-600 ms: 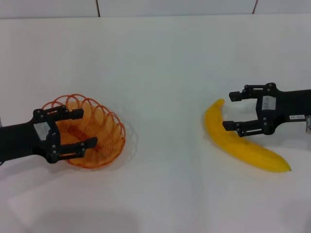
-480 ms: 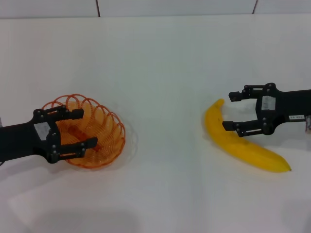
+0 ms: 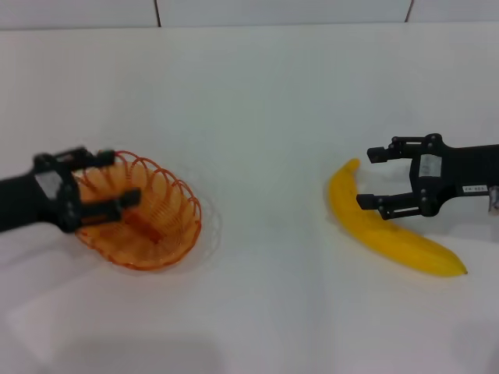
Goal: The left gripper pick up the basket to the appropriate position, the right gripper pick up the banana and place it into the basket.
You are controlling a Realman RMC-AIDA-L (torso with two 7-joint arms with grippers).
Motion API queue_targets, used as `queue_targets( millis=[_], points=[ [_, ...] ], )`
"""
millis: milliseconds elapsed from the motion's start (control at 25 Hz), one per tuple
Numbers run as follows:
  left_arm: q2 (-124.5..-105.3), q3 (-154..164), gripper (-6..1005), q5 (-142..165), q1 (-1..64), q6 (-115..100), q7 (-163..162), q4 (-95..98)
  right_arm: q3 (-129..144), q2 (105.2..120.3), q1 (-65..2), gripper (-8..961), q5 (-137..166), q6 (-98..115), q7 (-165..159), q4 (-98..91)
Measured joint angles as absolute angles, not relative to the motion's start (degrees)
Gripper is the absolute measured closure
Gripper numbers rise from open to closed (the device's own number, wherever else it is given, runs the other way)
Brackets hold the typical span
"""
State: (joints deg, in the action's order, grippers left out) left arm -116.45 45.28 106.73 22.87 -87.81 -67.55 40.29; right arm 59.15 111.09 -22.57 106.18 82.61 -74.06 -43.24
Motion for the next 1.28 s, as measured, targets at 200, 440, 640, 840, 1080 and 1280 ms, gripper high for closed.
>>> queue_targets(
  millis=[200,440,640,840,1080,1280],
  points=[
    [-115.99,42.82,241,108.92,23.28,-85.09,-83.93,47.44,59.15,111.16,-22.72,121,106.18,82.61,-74.04,-43.24],
    [-114.50,42.52,253,115.82,25.22,-81.35,-97.86,52.24,59.15,111.18,-22.75,121,106.17,82.62,-74.03,-43.24],
    [-114.66,42.50,264,127.71,29.82,-80.09,-105.62,51.94,59.15,111.18,-22.87,121,106.17,82.62,-74.03,-43.24],
    [-116.33,43.12,274,134.43,32.43,-77.64,-107.55,51.56,59.15,111.18,-22.95,121,106.17,82.62,-74.03,-43.23],
    [-116.24,43.33,286,135.44,33.49,-76.77,-107.81,49.54,59.15,111.25,-22.95,121,106.17,82.60,-74.01,-43.23],
    [-116.27,43.33,297,137.71,34.67,-74.78,-107.85,47.01,59.15,111.27,-22.94,120,106.17,82.53,-74.00,-43.24]
  ],
)
